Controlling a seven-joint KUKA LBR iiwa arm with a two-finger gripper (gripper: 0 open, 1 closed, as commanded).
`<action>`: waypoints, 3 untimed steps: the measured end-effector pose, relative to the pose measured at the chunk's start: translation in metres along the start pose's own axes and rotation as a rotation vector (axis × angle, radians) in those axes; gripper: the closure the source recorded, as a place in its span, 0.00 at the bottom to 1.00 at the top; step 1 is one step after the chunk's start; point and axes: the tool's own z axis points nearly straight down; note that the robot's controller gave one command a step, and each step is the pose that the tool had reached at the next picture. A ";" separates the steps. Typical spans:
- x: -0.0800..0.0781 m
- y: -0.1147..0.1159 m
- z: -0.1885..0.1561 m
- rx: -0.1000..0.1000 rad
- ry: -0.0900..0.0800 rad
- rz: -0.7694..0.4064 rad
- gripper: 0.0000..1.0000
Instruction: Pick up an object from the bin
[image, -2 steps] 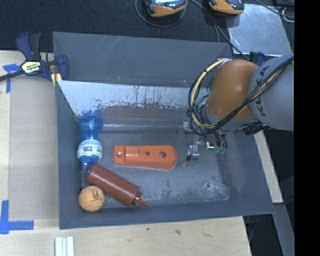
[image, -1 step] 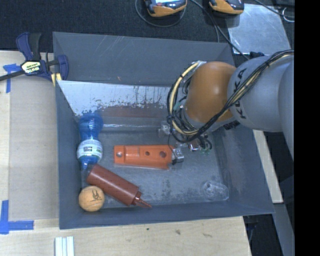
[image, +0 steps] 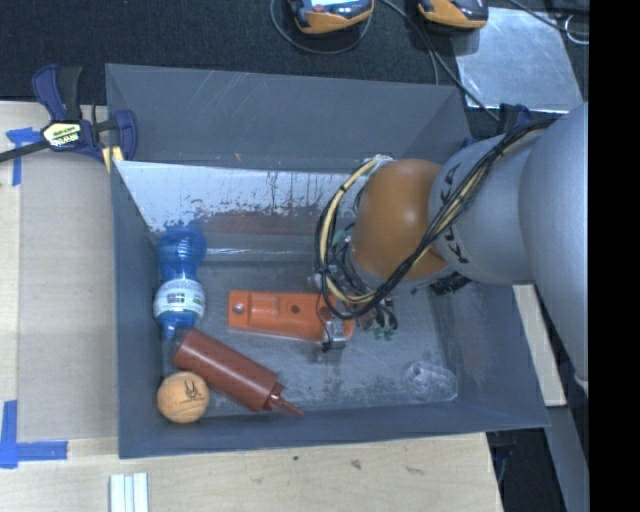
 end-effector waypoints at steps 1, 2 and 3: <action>-0.025 -0.016 -0.001 -0.003 0.004 -0.198 1.00; -0.025 -0.016 -0.001 -0.003 0.004 -0.198 1.00; -0.024 -0.016 -0.005 -0.003 0.006 -0.198 1.00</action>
Offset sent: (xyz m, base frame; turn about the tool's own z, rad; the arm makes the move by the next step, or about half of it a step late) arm 0.0000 0.0000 0.0000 0.0000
